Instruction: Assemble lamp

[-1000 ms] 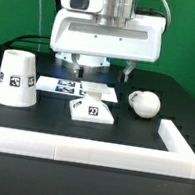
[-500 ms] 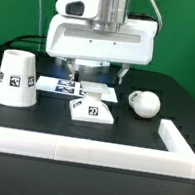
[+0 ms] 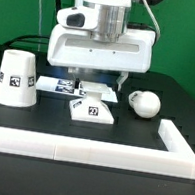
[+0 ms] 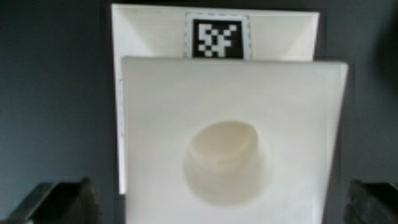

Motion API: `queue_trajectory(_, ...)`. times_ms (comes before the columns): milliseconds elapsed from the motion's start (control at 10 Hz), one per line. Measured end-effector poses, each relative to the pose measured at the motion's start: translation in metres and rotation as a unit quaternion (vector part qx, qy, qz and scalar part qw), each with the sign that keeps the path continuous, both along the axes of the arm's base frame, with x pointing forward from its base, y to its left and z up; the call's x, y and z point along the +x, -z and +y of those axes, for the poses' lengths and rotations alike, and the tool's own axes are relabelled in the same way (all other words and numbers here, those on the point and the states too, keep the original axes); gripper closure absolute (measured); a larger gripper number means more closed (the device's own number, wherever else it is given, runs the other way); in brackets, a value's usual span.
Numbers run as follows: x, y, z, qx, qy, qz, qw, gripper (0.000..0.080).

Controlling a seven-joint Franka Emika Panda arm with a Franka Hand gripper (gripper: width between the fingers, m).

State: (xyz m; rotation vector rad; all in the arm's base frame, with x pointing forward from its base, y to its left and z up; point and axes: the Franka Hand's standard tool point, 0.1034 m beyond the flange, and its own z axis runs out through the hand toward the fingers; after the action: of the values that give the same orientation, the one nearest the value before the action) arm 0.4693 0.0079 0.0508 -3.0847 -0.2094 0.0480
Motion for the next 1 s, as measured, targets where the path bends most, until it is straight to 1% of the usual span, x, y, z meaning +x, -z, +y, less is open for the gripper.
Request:
queue_trajectory(100,-0.0019,0.0039,-0.0011,0.0,0.0,0.003,1.0,0.01)
queue_trajectory(300,-0.0027,0.005,-0.0023,0.0,0.0,0.004,1.0,0.01)
queue_trajectory(400,-0.0022,0.0039,-0.0026,0.0,0.0,0.006,1.0,0.0232)
queue_trajectory(500,-0.0017,0.0035,-0.0026,0.0,-0.001,0.005,1.0,0.0232)
queue_trajectory(600,-0.0017,0.0036,-0.0025,0.0,-0.001,0.005,1.0,0.0266)
queue_trajectory(900,-0.0017,0.0036,-0.0023,0.0,-0.001,0.005,1.0,0.0266)
queue_trajectory(1000,0.0013,0.0028,0.0003,0.0,-0.002,0.003,1.0,0.0266)
